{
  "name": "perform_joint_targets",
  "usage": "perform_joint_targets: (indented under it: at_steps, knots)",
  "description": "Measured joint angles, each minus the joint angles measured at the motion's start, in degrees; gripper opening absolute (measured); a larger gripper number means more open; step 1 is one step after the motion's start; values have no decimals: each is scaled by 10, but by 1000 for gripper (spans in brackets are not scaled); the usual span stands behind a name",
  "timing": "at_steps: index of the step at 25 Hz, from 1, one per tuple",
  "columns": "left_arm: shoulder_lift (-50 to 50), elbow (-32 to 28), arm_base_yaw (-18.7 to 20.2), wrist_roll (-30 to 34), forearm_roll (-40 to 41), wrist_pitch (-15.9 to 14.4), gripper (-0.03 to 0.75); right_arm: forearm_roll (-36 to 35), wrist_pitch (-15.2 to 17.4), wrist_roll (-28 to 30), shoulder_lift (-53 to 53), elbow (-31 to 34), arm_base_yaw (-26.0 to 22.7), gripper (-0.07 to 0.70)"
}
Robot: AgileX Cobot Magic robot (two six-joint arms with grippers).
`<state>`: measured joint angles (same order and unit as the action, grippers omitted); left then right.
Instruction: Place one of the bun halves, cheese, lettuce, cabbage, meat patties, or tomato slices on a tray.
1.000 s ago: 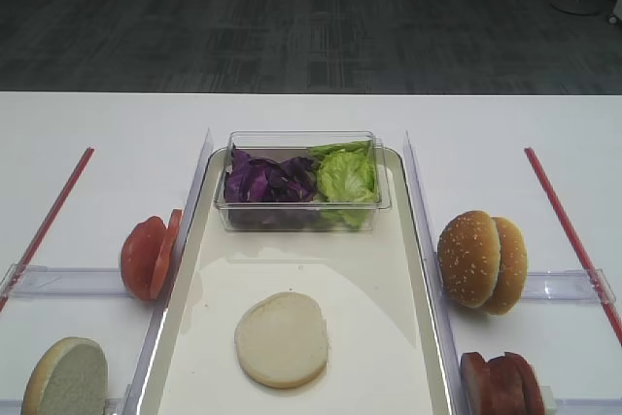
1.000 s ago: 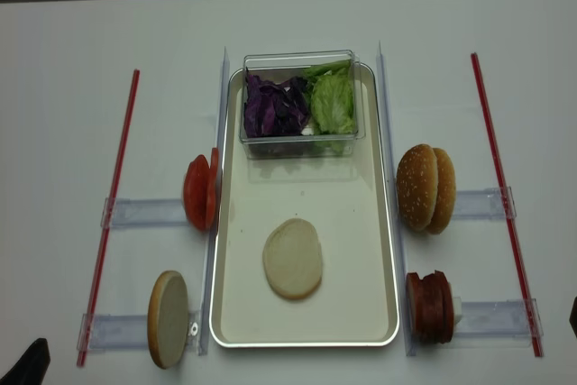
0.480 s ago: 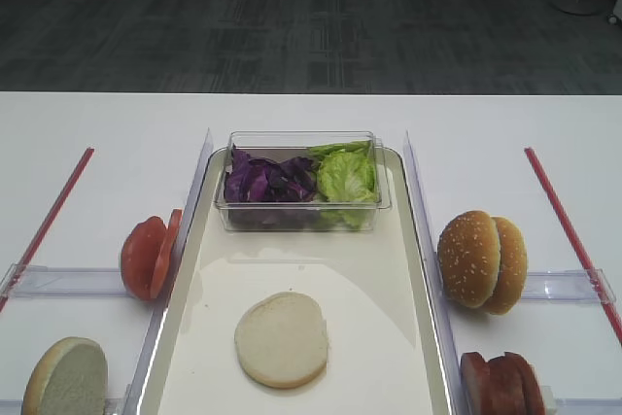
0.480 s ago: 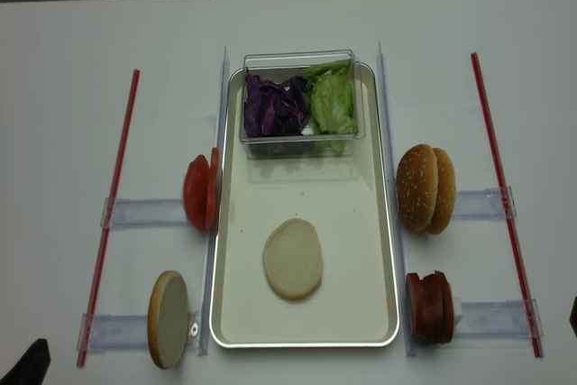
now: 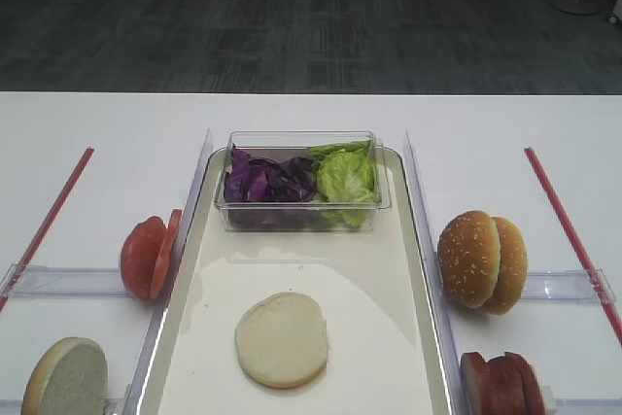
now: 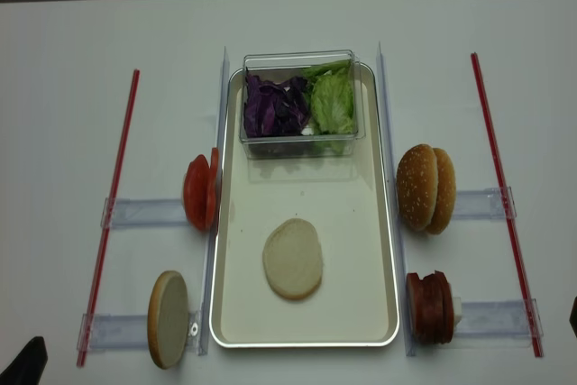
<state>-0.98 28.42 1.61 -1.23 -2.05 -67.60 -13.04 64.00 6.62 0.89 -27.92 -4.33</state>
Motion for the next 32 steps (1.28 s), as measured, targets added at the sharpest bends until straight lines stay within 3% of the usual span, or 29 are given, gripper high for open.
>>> perform_joint_targets:
  at_steps: [32]
  knots:
    - [0,0,0,-2,3,0,436,0,0,0,0,0,0,657]
